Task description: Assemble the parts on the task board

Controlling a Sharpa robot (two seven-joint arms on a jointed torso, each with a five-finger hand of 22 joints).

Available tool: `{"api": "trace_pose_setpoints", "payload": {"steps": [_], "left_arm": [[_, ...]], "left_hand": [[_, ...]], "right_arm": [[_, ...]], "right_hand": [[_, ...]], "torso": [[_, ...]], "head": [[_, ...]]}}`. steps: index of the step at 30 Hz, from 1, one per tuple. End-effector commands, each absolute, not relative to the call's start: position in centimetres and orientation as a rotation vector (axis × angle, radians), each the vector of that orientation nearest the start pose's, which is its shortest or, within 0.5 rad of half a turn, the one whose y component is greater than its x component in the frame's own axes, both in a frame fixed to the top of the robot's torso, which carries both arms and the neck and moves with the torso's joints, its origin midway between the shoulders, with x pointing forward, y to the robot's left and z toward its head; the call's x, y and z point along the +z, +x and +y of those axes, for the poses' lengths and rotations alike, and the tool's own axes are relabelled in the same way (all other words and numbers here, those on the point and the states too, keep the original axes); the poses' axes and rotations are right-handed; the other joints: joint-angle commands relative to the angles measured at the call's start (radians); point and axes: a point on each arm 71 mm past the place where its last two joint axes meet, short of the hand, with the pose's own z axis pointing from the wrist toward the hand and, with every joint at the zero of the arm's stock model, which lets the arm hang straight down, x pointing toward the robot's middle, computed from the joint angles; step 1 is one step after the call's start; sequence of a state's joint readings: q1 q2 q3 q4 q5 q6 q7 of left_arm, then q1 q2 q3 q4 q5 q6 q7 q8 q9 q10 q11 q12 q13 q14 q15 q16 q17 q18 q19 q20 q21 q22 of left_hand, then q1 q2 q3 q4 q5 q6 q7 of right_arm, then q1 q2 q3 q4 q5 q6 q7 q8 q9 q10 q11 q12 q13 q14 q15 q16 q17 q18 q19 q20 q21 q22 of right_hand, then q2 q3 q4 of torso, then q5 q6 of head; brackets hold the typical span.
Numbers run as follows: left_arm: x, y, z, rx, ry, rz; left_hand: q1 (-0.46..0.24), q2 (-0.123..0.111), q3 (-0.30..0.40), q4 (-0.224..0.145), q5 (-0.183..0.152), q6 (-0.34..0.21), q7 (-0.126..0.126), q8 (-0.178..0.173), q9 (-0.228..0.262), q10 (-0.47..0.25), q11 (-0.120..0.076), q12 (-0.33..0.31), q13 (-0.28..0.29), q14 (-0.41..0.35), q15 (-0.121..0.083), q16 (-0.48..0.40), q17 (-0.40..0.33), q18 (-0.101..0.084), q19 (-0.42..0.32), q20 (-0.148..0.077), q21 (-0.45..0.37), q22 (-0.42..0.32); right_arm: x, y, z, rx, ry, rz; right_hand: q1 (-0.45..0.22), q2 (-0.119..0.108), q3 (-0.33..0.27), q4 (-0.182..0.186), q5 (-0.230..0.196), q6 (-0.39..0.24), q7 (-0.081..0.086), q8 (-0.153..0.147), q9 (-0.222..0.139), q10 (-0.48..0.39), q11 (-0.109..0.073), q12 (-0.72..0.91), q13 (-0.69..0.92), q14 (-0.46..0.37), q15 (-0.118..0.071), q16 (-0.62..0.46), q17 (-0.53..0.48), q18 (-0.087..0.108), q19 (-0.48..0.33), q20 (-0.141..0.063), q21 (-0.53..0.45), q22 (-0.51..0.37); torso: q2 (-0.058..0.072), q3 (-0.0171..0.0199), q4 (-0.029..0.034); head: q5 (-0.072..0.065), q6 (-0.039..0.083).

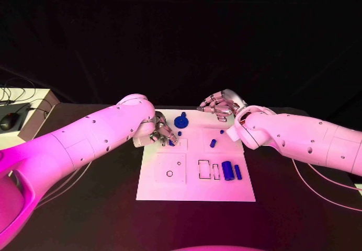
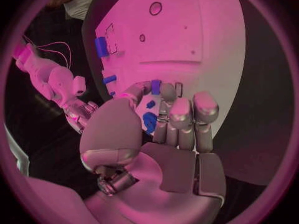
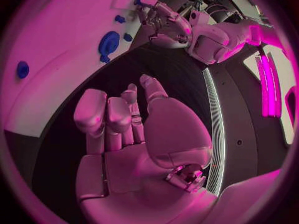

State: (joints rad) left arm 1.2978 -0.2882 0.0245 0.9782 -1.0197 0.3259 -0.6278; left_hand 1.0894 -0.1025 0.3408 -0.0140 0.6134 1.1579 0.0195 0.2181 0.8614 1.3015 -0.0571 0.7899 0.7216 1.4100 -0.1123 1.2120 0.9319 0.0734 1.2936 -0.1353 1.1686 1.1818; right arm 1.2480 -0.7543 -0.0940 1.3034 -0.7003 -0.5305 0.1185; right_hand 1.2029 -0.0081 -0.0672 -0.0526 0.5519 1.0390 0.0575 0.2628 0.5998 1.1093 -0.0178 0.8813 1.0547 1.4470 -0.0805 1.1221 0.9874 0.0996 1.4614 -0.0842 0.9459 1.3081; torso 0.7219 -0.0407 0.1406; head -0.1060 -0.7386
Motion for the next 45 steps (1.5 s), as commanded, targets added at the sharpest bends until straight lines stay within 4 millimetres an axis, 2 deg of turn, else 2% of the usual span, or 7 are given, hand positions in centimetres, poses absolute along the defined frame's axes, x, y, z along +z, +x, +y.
{"api": "trace_pose_setpoints", "payload": {"steps": [1,16,23,29,34,45], "left_arm": [[-19.47,55.8,7.54,-0.349,-0.094,2.451],[-19.4,55.97,7.6,-0.343,-0.113,2.414],[-19.44,56.01,7.49,-0.348,-0.124,2.407],[-19.49,56.02,7.39,-0.353,-0.129,2.409],[-19.54,56.01,7.3,-0.357,-0.132,2.413],[-19.53,56.09,7.3,-0.363,-0.147,2.404]], "left_hand": [[0.035,0.032,0.121,-0.128,0.001,0.036,-0.026,0.002,0.001,0.035,-0.026,-0.004,0.001,0.001,-0.007,0.007,0.003,-0.013,0.006,0.001,0.0,0.003],[0.031,0.032,0.133,-0.127,0.002,0.038,-0.026,0.004,0.001,0.04,-0.026,-0.011,0.003,0.001,-0.008,0.009,0.006,-0.015,0.009,-0.001,0.005,0.008],[0.027,0.038,0.119,-0.115,-0.006,0.038,-0.03,0.008,0.006,0.042,-0.028,-0.008,0.01,0.002,-0.008,0.01,0.006,-0.014,0.009,-0.001,0.003,0.008],[0.033,0.047,0.054,-0.092,-0.013,0.046,-0.041,0.025,0.015,0.046,-0.033,-0.01,0.02,0.003,-0.01,0.016,0.015,-0.017,0.011,-0.002,0.002,0.011],[0.04,0.063,-0.042,-0.068,-0.015,0.047,-0.047,0.033,0.003,0.051,-0.034,-0.013,0.024,0.003,-0.011,0.018,0.019,-0.02,0.012,-0.004,0.001,0.013],[0.045,0.068,-0.12,-0.021,-0.014,0.05,-0.053,0.039,-0.01,0.054,-0.036,-0.013,0.025,0.004,-0.013,0.021,0.024,-0.023,0.014,-0.006,0.0,0.016]], "right_arm": [[-18.34,53.16,-23.48,0.906,0.543,1.513],[-18.34,53.16,-23.51,0.905,0.543,1.512],[-18.34,53.15,-23.51,0.906,0.543,1.512],[-18.35,53.15,-23.51,0.906,0.543,1.513],[-18.35,53.15,-23.5,0.905,0.542,1.513],[-18.34,53.15,-23.49,0.904,0.537,1.513]], "right_hand": [[-0.007,-0.003,0.003,-0.001,0.004,0.008,-0.001,-0.006,0.001,0.004,-0.002,-0.005,0.002,0.0,-0.003,-0.003,-0.001,-0.006,0.068,-0.013,-0.005,0.122],[-0.007,-0.003,0.003,-0.001,0.004,0.008,-0.001,-0.006,0.001,0.004,-0.002,-0.005,0.002,0.0,-0.003,-0.003,-0.001,-0.006,0.068,-0.013,-0.005,0.122],[-0.007,-0.003,0.003,-0.001,0.004,0.008,-0.001,-0.006,0.001,0.004,-0.002,-0.005,0.002,0.0,-0.003,-0.003,-0.001,-0.006,0.068,-0.013,-0.005,0.122],[-0.009,-0.003,0.003,-0.004,0.005,0.009,-0.001,-0.007,0.0,0.004,-0.002,-0.007,0.002,0.0,-0.004,-0.006,-0.002,-0.006,0.068,-0.013,-0.009,0.121],[-0.009,-0.003,0.003,-0.004,0.005,0.009,-0.001,-0.007,0.0,0.004,-0.002,-0.007,0.002,0.0,-0.004,-0.006,-0.002,-0.006,0.068,-0.013,-0.009,0.121],[-0.009,-0.003,0.003,-0.004,0.005,0.009,-0.001,-0.007,0.0,0.004,-0.002,-0.007,0.002,0.0,-0.004,-0.006,-0.002,-0.006,0.068,-0.013,-0.009,0.121]], "torso": [[0.0,0.0002,0.0002],[0.0,0.0002,0.0003],[0.0,-0.0006,0.0005],[0.0,-0.0006,0.0007],[0.0,-0.0007,0.0002],[0.0,0.0005,0.0002]], "head": [[0.0,-0.001],[0.0,0.002],[-0.001,0.002],[-0.001,0.002],[-0.001,0.002],[-0.002,0.003]]}}
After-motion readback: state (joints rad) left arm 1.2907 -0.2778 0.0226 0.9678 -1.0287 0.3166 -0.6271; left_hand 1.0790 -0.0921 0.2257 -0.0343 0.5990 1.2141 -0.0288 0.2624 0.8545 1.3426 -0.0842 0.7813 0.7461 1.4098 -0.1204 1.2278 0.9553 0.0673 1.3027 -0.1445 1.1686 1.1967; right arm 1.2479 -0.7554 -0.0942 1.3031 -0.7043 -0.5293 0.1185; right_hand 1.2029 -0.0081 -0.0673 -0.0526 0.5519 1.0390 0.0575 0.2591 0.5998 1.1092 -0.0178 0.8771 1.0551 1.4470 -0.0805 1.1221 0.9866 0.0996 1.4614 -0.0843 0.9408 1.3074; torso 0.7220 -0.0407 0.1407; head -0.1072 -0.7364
